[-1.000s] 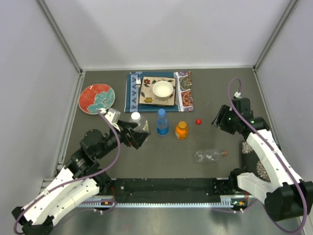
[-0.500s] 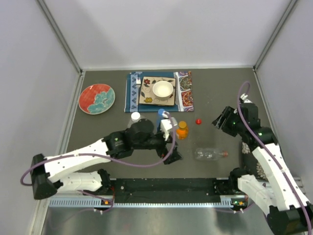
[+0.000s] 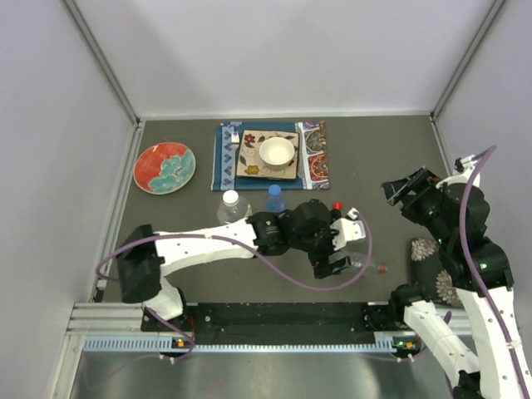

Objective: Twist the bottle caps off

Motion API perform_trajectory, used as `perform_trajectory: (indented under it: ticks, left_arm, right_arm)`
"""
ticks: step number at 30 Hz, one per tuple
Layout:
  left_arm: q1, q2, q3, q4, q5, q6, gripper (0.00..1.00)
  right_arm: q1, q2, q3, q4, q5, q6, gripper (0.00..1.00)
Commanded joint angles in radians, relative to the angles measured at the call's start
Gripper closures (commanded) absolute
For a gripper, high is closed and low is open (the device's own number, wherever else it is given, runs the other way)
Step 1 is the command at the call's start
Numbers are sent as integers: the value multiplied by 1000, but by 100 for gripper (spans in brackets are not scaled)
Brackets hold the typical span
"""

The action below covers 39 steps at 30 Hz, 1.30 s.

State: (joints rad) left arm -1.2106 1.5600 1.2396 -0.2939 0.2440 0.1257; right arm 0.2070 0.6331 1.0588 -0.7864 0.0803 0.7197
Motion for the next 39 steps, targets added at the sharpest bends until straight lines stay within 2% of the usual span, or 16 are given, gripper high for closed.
perform_trajectory:
  ticks: [1,9,20,31,39]
  left_arm:
    - [-9,108,118,-5,-15,127,1]
    - [-15,311,310,-53,-66,259,1]
    - [-38,495,409,-65,-68,388,1]
    - [-46,609,457,-77,-65,390,2]
    - [-46,650,475,-91,-19,356,8]
  right_arm:
    - [6,-21,50,-13,-13,20,30]
    - [6,-81,93,-20,-45,23,29]
    - [6,-110,139,-51,-105,32,28]
    - [15,-122,124,-50,-93,21,28]
    - [19,-122,124,-48,-90,17,28]
